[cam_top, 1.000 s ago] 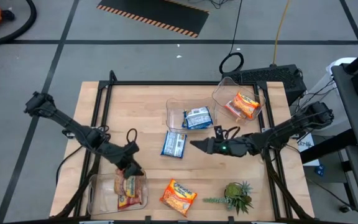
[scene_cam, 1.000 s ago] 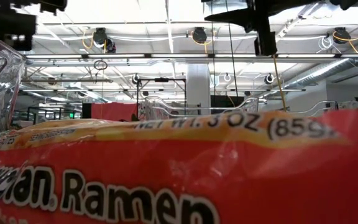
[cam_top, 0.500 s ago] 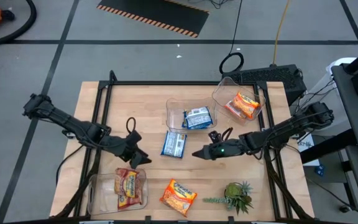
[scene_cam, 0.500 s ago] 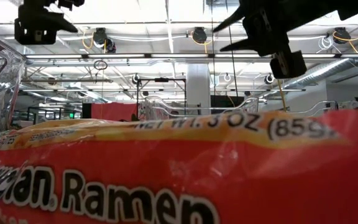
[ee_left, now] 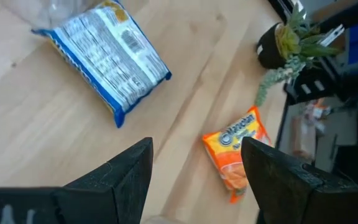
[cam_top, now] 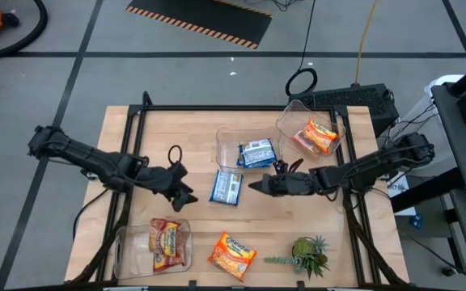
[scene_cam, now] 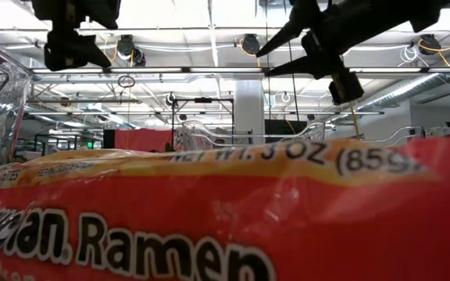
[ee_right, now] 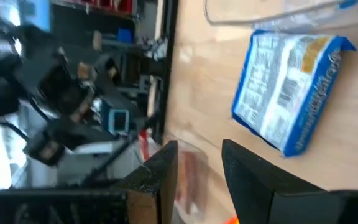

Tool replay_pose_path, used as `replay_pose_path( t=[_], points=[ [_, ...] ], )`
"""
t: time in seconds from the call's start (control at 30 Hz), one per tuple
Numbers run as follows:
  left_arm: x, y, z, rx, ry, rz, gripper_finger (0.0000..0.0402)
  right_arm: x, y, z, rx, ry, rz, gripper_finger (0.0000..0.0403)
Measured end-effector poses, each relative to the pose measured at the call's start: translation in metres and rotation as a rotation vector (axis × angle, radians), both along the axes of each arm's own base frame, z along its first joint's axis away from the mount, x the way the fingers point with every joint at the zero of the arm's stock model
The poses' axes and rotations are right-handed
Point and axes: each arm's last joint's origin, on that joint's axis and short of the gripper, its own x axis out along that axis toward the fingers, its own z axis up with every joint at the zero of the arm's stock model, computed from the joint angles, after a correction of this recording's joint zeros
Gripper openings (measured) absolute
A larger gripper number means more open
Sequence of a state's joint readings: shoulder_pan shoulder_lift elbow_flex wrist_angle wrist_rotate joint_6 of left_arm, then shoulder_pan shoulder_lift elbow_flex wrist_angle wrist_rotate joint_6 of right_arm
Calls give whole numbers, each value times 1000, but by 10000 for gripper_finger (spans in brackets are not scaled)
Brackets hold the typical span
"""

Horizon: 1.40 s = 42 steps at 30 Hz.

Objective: Sort Maruchan noodles
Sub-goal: Stack the blue noodle pack on top of the other blue noodle pack into the top left transparent bin

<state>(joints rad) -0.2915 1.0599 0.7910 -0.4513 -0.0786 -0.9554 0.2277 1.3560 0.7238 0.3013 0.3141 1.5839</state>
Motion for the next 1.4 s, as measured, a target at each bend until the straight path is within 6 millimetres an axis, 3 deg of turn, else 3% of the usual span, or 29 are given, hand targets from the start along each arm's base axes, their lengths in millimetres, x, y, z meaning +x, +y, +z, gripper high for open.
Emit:
replay_pose_path(
  t=[0.23,0.5,0.63,0.8,1.0,1.13,1.4],
  points=[
    [3,11,0,54,-9,-151,248,4,-5,9,39,-91,-101,118],
    [3,26,-3,74,16,-242,248,16,5,36,-29,94,-76,118],
    [1,30,-5,76,31,-278,248,32,11,38,-79,158,-46,118],
    [-2,30,-8,64,73,-306,248,54,21,21,-92,217,-32,133],
    [-7,25,-11,36,121,-354,248,80,33,-3,-229,218,80,196],
    [-10,18,-12,42,145,-396,248,83,40,-23,-275,280,111,221],
    [-13,10,-13,57,156,-435,248,79,49,-42,-299,389,188,226]
  ],
)
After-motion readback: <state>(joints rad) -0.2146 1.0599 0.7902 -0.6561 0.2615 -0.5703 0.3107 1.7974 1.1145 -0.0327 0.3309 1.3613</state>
